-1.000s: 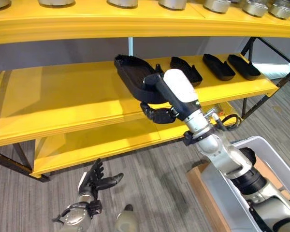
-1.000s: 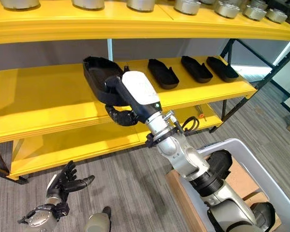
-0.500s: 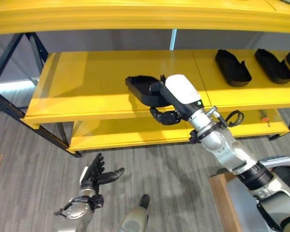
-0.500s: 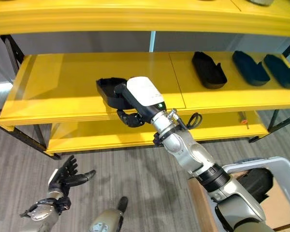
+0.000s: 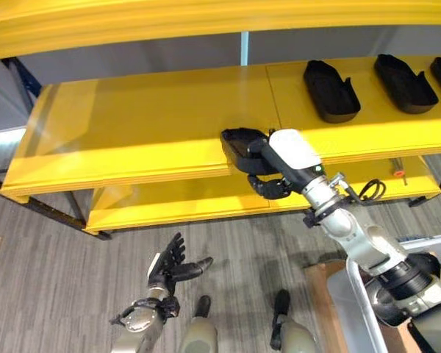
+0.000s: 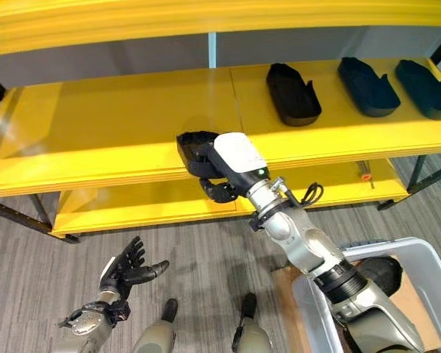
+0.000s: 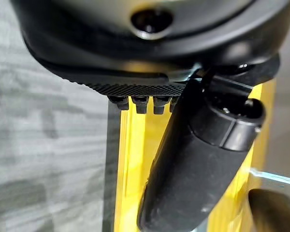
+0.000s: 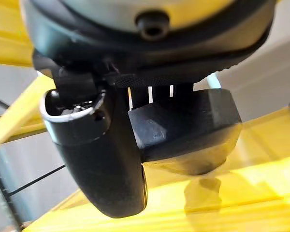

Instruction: Move parts from the plastic box to the shelf.

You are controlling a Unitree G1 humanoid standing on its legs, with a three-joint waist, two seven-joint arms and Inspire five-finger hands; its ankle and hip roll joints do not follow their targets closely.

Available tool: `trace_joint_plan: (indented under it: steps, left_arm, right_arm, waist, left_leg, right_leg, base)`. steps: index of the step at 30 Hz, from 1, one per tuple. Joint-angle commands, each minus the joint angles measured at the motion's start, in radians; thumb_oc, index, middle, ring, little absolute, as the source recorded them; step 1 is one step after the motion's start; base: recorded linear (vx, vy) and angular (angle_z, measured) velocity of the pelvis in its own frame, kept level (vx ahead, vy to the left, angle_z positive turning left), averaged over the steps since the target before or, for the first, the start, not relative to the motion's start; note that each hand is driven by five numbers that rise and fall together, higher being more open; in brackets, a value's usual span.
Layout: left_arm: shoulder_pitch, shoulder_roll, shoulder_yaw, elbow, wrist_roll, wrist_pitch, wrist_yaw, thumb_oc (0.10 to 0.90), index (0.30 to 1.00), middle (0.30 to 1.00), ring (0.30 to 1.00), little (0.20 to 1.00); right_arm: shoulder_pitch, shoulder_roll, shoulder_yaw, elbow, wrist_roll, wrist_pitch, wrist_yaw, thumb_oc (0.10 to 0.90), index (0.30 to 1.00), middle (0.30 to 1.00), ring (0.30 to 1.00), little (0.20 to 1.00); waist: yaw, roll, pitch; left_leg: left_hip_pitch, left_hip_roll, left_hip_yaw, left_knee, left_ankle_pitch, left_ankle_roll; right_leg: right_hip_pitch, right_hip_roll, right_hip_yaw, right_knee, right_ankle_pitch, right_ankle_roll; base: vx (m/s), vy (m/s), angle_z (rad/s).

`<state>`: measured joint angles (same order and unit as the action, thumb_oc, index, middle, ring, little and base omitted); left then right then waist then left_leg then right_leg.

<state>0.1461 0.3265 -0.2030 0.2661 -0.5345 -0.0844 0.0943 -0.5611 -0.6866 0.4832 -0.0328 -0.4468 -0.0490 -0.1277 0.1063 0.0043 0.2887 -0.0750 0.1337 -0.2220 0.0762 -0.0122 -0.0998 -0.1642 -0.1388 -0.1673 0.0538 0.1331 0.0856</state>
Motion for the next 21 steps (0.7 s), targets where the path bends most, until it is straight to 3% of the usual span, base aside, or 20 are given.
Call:
trace_joint_plan:
  steps: [1,14,18,19,21]
  left_arm:
    - [-0.003,0.098,0.014,-0.088,0.019,-0.075,-0.018,0.9,1.0,1.0,1.0,1.0]
    - [0.007,0.095,0.003,-0.079,0.002,-0.068,-0.019,0.9,1.0,1.0,1.0,1.0]
    - [0.008,0.093,0.006,-0.078,0.0,-0.068,-0.018,0.9,1.0,1.0,1.0,1.0]
    - [-0.007,0.087,-0.001,-0.073,-0.015,-0.071,-0.016,0.9,1.0,1.0,1.0,1.0]
    - [-0.019,0.088,-0.008,-0.076,-0.018,-0.068,-0.021,0.9,1.0,1.0,1.0,1.0]
  right_arm:
    - [-0.128,0.062,-0.073,-0.107,0.043,-0.08,-0.072,0.4,0.3,0.3,0.3,0.3]
    - [-0.146,0.032,-0.057,-0.12,0.079,-0.096,-0.074,0.4,0.3,0.3,0.3,0.3]
    - [-0.15,0.03,-0.056,-0.12,0.081,-0.097,-0.073,0.4,0.3,0.3,0.3,0.3]
    - [-0.161,0.007,-0.052,-0.117,0.095,-0.101,-0.082,0.4,0.3,0.3,0.3,0.3]
    - [-0.164,-0.009,-0.058,-0.112,0.095,-0.094,-0.085,0.4,0.3,0.3,0.3,0.3]
  waist:
    - [0.02,-0.049,-0.126]
    - [0.027,-0.048,-0.155]
    - [0.03,-0.049,-0.157]
    - [0.041,-0.059,-0.117]
    - [0.05,-0.073,-0.086]
  left_leg:
    - [0.062,-0.105,0.032,0.01,-0.083,0.069]
    - [0.078,0.015,-0.025,-0.092,0.007,0.008]
    - [0.076,0.018,-0.028,-0.091,0.01,0.005]
    - [-0.024,0.008,-0.017,0.074,0.095,-0.036]
    - [-0.096,-0.021,0.009,0.185,0.135,-0.036]
  right_leg:
    - [0.032,-0.094,0.014,0.021,-0.027,0.061]
    - [0.063,-0.009,-0.028,0.048,-0.117,0.013]
    - [0.066,-0.005,-0.031,0.049,-0.122,0.011]
    - [0.105,0.004,-0.066,0.039,-0.146,-0.021]
    - [0.129,-0.009,-0.105,0.029,-0.143,-0.031]
  base:
    - [0.06,-0.144,0.1]
    - [0.05,-0.128,0.14]
    - [0.01,-0.069,0.21]
    - [-0.03,-0.219,0.04]
    - [-0.05,-0.185,0.43]
